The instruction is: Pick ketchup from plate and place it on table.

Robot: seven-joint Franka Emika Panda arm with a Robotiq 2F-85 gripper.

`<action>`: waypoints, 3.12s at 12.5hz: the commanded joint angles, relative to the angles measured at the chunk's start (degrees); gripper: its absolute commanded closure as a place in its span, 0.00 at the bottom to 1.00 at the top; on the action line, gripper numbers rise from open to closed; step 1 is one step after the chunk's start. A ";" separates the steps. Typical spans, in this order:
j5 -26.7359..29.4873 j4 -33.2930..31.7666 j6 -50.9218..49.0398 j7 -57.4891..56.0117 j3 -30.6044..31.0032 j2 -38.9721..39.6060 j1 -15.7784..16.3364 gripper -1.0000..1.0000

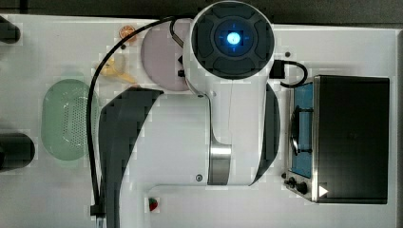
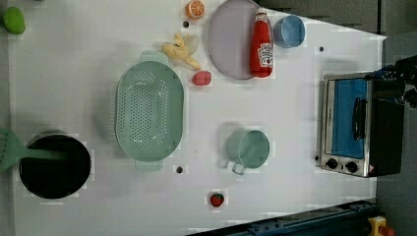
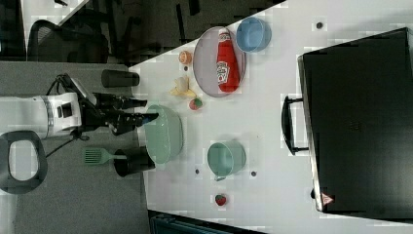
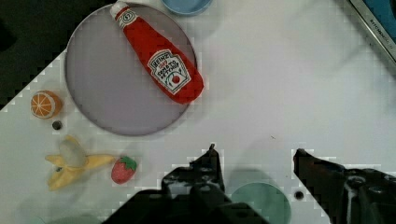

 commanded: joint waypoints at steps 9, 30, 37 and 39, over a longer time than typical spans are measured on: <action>0.99 -6.14 -2.36 -1.96 4.78 -3.66 -5.58 0.00; -2.65 12.47 25.37 -38.77 7.10 40.91 -3.83 0.00; -4.64 16.39 35.52 -39.35 7.06 49.25 -3.12 0.00; -4.85 16.64 36.99 -39.32 7.13 50.35 -2.95 0.00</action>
